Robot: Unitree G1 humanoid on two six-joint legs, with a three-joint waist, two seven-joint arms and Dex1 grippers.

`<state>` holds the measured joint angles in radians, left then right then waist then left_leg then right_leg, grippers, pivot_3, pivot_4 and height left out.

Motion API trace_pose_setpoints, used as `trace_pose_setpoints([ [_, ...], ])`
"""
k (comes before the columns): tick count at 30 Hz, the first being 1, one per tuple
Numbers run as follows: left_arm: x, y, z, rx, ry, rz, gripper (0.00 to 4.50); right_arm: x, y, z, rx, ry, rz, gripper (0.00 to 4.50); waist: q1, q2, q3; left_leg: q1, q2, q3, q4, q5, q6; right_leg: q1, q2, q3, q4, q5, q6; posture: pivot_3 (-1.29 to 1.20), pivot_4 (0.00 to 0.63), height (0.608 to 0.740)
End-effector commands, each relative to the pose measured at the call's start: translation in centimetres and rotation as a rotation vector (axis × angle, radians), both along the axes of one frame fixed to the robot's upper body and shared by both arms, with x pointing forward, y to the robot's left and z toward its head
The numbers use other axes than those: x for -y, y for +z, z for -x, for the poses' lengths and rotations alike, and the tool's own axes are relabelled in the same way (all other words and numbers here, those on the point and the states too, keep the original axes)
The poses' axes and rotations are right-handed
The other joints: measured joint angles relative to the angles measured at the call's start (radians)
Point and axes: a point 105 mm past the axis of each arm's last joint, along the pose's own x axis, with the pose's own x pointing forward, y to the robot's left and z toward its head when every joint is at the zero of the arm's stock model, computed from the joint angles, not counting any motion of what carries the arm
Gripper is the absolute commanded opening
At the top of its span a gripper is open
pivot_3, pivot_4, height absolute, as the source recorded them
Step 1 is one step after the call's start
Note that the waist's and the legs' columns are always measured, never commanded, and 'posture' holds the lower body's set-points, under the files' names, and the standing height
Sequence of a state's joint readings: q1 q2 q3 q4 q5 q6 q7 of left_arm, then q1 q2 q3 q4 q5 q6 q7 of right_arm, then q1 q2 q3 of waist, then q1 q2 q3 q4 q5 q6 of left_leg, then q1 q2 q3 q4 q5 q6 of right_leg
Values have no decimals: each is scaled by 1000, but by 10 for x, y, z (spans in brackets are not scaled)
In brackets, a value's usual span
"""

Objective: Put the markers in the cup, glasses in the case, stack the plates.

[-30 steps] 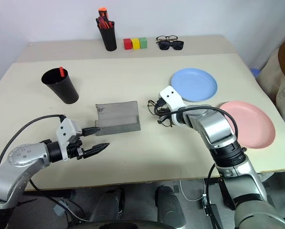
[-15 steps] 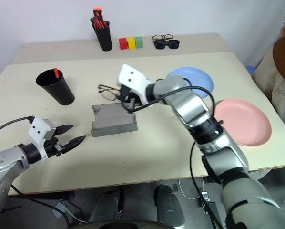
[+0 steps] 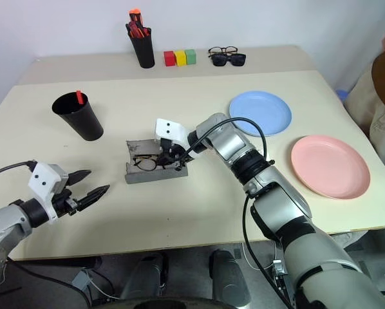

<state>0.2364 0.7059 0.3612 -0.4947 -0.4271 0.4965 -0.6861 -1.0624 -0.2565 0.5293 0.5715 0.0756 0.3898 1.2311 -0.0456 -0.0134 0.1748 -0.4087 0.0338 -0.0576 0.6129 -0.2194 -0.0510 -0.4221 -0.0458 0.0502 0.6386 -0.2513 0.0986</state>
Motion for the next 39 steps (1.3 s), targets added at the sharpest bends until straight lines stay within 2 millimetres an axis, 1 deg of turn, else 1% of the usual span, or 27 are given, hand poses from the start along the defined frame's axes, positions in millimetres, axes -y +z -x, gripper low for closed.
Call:
trace_pose_setpoints([
  [1,5,15,-6,60,-20,6,3480,-6,23,-12,59,-56,-76,1911,0,0,0,0,0,0,0,0,0,-1,0,0,1,0,0,0,150,740],
  [2,5,18,-11,70,-16,14,3480,-6,30,-15,81,-79,-99,2417,0,0,0,0,0,0,0,0,0,-1,0,0,1,0,0,0,150,740],
  [4,6,23,-20,88,-4,36,2930,-4,42,-20,122,-111,-139,3437,3,0,0,0,0,0,0,0,0,-1,0,0,2,0,0,0,150,740],
  [5,10,28,-28,107,-10,61,2570,0,50,-22,151,-136,-169,3926,2,0,0,0,0,0,0,0,0,-1,0,0,2,0,0,0,150,740],
  [6,13,31,-33,119,-16,77,2182,3,55,-23,170,-153,-189,3944,5,0,0,0,0,0,0,0,0,-1,0,0,2,0,0,0,150,740],
  [7,19,36,-43,132,-25,93,1743,9,61,-21,206,-166,-212,3944,7,0,0,0,-1,0,1,0,0,-1,-1,0,2,0,0,0,150,740],
  [8,24,40,-52,142,-29,102,1139,15,66,-18,232,-176,-234,3944,7,0,0,-1,-1,0,1,0,0,-1,-1,0,2,0,0,0,150,740],
  [9,28,43,-61,148,-27,108,684,19,69,-14,246,-182,-256,3944,10,-1,0,-1,-1,-1,1,0,0,-1,0,0,3,0,1,0,150,740],
  [10,36,47,-81,155,-16,109,173,30,72,-6,283,-197,-295,3944,19,-1,-1,-1,-1,-1,1,0,0,-1,-1,0,4,0,1,0,150,740],
  [12,49,54,-107,170,-5,87,173,44,74,8,324,-229,-336,3944,32,-2,-1,-1,-2,-2,2,0,0,0,-1,-1,4,0,1,0,150,740],
  [14,64,60,-131,153,-7,107,173,58,69,23,349,-279,-356,3944,34,-2,-1,-1,-2,-2,2,0,0,0,-1,-1,4,-1,2,0,150,740],
  [15,70,61,-145,134,2,121,173,65,66,34,354,-287,-360,3944,33,-2,-1,-1,-3,-2,3,0,0,0,-1,-1,5,-1,2,0,150,740],
  [16,74,62,-153,118,9,129,173,68,63,43,357,-290,-361,3944,30,-2,-1,-1,-3,-2,3,0,0,0,-1,0,5,-1,2,0,150,740],
  [17,77,60,-163,80,17,155,173,72,60,52,359,-295,-361,3944,25,-2,-1,-1,-3,-2,3,0,0,0,-1,0,5,-1,2,0,150,740],
  [19,87,51,-178,-9,10,154,173,80,52,65,354,-330,-355,3944,22,-2,-1,-1,-3,-2,3,0,0,-1,-1,0,6,-1,2,0,150,740],
  [21,95,41,-186,-83,-16,125,173,87,44,71,342,-391,-340,3944,8,-2,-1,0,-2,-2,2,0,0,-1,1,0,7,-2,2,0,150,740],
  [24,103,31,-188,-168,-70,96,173,94,40,71,340,-450,-325,3944,-4,-2,0,0,-2,-2,2,0,0,-1,0,0,7,-2,2,0,150,740],
  [27,110,27,-182,-210,-171,59,173,99,42,69,351,-497,-330,3944,-4,-2,0,0,-2,-2,2,0,0,-1,1,0,8,-2,1,0,150,740],
  [31,105,18,-172,-232,-252,-16,173,105,47,64,369,-530,-339,3944,2,-2,0,0,-2,-2,2,0,0,-2,0,0,8,-3,1,0,150,740],
  [34,102,17,-161,-232,-300,-16,173,107,47,58,375,-542,-335,3944,2,-2,0,0,-2,-2,2,0,0,-1,0,0,8,-3,1,0,150,740],
  [37,100,21,-150,-215,-320,8,173,109,46,52,373,-558,-334,3944,2,-2,0,0,-2,-2,2,0,0,-1,0,0,8,-3,1,0,150,740],
  [39,101,23,-139,-205,-351,12,173,111,44,48,366,-575,-332,3944,2,-2,0,0,-2,-2,2,0,0,-1,0,0,9,-3,1,0,150,740],
])
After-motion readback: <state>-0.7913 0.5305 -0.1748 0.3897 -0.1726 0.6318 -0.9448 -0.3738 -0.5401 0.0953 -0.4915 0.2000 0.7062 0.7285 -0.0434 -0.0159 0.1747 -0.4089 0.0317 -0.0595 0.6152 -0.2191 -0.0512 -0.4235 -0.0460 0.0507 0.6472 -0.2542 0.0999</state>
